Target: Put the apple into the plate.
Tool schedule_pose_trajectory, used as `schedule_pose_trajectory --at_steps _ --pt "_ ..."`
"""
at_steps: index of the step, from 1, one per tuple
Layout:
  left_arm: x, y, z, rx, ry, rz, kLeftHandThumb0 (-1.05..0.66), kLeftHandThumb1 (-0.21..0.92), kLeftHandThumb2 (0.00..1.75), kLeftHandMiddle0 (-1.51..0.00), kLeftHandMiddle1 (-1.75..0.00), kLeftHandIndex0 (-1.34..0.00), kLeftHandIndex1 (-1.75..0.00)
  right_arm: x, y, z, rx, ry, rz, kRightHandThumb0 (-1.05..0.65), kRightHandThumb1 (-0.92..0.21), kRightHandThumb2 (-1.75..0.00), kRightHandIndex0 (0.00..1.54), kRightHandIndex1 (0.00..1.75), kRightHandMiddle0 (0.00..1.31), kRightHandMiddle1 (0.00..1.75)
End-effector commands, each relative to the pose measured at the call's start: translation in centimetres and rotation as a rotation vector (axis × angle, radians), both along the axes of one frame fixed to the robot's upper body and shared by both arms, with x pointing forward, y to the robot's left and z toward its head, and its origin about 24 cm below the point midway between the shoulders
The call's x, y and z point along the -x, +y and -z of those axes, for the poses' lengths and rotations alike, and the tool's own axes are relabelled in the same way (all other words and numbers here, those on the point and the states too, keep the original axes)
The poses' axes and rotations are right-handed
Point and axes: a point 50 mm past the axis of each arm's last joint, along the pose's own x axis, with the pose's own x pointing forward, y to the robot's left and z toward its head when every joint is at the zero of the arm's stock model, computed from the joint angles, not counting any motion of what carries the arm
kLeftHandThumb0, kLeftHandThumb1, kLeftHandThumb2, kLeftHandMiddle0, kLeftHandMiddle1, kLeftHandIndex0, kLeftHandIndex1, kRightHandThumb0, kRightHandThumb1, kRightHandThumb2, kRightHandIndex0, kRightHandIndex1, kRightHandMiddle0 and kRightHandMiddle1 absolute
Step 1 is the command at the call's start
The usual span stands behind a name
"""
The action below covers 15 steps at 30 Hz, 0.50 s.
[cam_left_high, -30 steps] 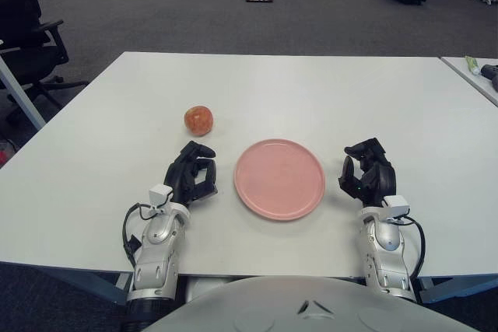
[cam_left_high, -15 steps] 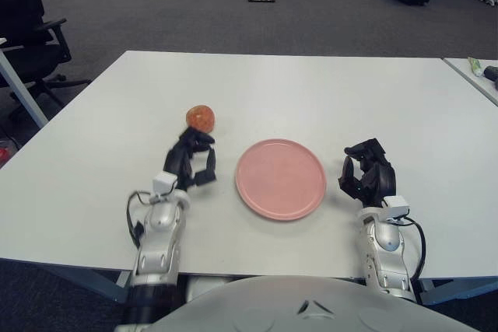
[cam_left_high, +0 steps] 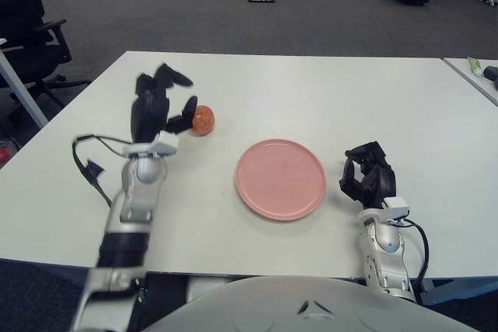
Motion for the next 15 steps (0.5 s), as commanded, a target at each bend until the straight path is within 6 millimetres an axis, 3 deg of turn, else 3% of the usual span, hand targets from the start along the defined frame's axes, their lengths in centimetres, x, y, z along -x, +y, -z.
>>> schedule_pose_trajectory --at_steps 1,8,15 --pt "-1.7 -0.8 -1.1 -0.075 0.001 0.014 -0.85 0.48 0.85 0.00 -0.94 -0.01 -0.97 -0.5 0.2 -0.3 -0.007 -0.021 -0.005 -0.41 -0.55 -1.03 0.61 1.39 0.43 1.75" --pt "-4.1 -1.5 -0.8 -0.176 0.053 0.042 -0.90 0.48 0.80 0.00 -0.48 0.00 -0.53 -0.7 0.3 -0.2 -0.012 -0.025 -0.003 -0.41 -0.53 -1.05 0.61 1.39 0.44 1.75" --pt "-6.9 -1.1 0.4 -0.363 0.128 0.079 -0.99 0.61 0.70 0.00 -0.06 0.00 -0.07 -0.8 0.2 -0.2 -0.006 -0.032 -0.001 -0.41 -0.54 -1.04 0.61 1.38 0.43 1.75"
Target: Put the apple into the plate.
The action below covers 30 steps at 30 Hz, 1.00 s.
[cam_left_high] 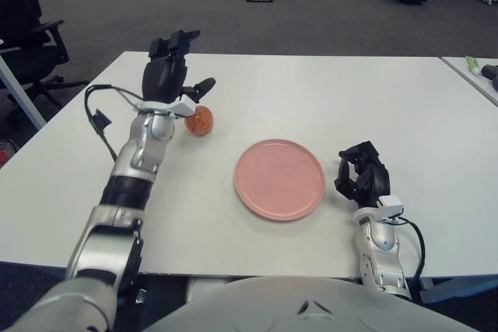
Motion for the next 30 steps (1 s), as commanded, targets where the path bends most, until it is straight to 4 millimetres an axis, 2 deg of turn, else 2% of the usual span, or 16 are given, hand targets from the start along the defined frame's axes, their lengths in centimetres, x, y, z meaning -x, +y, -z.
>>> schedule_pose_trajectory --at_steps 1,12,21,30 --pt "-1.7 0.8 0.0 -0.170 0.030 0.020 -1.00 0.61 0.69 0.00 -0.05 0.00 -0.05 -0.7 -0.1 -0.5 0.009 -0.038 0.006 -0.41 -0.54 -1.04 0.61 1.38 0.43 1.75" --pt "-3.2 1.0 1.1 -0.359 0.141 0.086 -1.05 0.70 0.57 0.00 0.00 0.00 0.00 -0.7 -0.3 -0.6 0.016 -0.042 0.029 -0.41 -0.56 -1.02 0.60 1.37 0.42 1.75" --pt "-3.5 0.9 1.7 -0.405 0.218 0.116 -1.04 0.69 0.55 0.00 0.00 0.00 0.00 -0.7 -0.4 -0.6 0.025 -0.048 0.035 -0.40 -0.57 -1.00 0.61 1.38 0.41 1.75" --pt "-3.3 1.4 3.4 -0.452 0.381 0.104 -1.00 0.66 0.57 0.00 0.00 0.00 0.00 -0.7 -0.6 -0.6 0.050 -0.050 0.034 -0.41 -0.56 -1.02 0.62 1.39 0.42 1.75"
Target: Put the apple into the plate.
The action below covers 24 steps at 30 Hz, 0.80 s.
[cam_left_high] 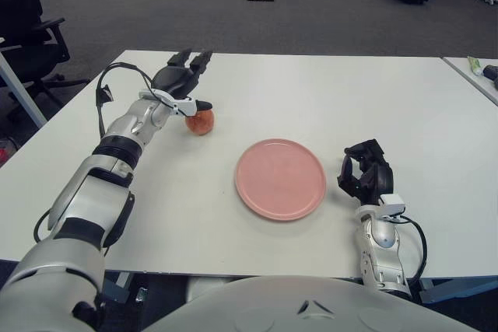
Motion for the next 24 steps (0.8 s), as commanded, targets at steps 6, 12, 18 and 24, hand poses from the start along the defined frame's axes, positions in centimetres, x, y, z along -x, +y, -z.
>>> schedule_pose_trajectory --at_steps 6,12,18,24 --pt "0.2 0.8 1.3 -0.028 0.100 -0.057 -0.99 0.66 0.59 0.00 0.00 0.00 0.00 -0.4 -0.4 -0.3 0.018 -0.018 0.003 -0.41 -0.56 -1.02 0.62 1.39 0.42 1.75" --pt "0.5 0.9 2.0 -0.026 0.146 -0.077 -1.01 0.66 0.60 0.00 0.00 0.00 0.00 -0.3 -0.5 -0.3 0.027 -0.017 0.007 -0.41 -0.56 -1.01 0.62 1.39 0.42 1.75" --pt "1.0 0.6 3.0 -0.018 0.196 -0.085 -1.04 0.68 0.61 0.00 0.00 0.00 0.00 -0.3 -0.6 -0.4 0.033 -0.021 0.009 -0.40 -0.57 -1.00 0.62 1.39 0.41 1.75" --pt "1.4 0.5 3.8 -0.014 0.244 -0.092 -1.05 0.70 0.61 0.00 0.00 0.00 0.00 -0.3 -0.7 -0.4 0.035 -0.022 0.013 -0.40 -0.57 -1.01 0.62 1.39 0.41 1.75"
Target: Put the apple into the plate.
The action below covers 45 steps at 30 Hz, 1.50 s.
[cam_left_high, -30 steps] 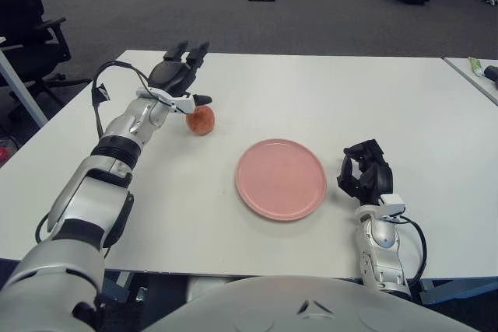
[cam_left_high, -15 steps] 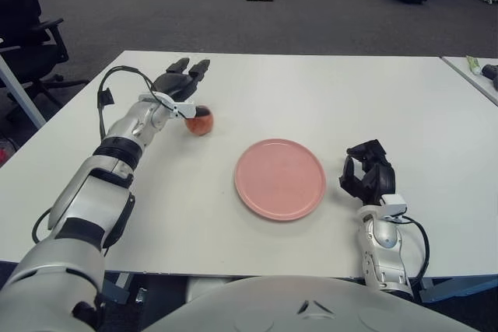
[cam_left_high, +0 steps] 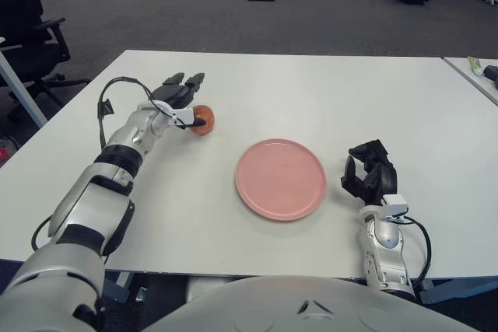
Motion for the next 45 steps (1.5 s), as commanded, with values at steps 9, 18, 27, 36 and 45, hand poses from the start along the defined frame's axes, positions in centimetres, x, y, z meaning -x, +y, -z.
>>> schedule_pose_trajectory --at_steps 9,18,27,36,45 --pt "0.9 -0.4 2.8 0.003 0.100 -0.039 -1.05 0.74 0.56 0.00 0.00 0.00 0.00 -0.1 -0.2 -0.4 -0.007 -0.016 0.015 -0.40 -0.58 -0.99 0.62 1.37 0.40 1.75" --pt "1.4 -0.6 4.3 0.019 0.119 -0.070 -1.03 0.77 0.56 0.00 0.00 -0.01 -0.03 0.3 -0.5 -0.3 -0.005 0.005 0.042 -0.40 -0.59 -0.98 0.62 1.38 0.40 1.75" --pt "1.8 -1.1 5.5 0.040 0.121 -0.093 -1.00 0.78 0.54 -0.03 -0.02 0.00 -0.28 0.4 -0.5 -0.4 0.003 -0.002 0.039 -0.40 -0.58 -1.00 0.63 1.40 0.41 1.75" --pt "1.8 -1.7 5.7 0.028 0.080 -0.078 -0.91 0.71 0.61 -0.01 -0.29 0.00 -0.49 0.6 -0.5 -0.6 -0.011 -0.019 0.031 -0.40 -0.57 -1.00 0.63 1.38 0.41 1.75" --pt "1.7 -2.3 5.7 0.013 0.042 -0.075 -0.82 0.62 0.71 0.00 -0.76 0.00 -0.82 0.7 -0.6 -0.5 -0.004 -0.003 0.041 -0.40 -0.57 -1.01 0.63 1.39 0.41 1.75"
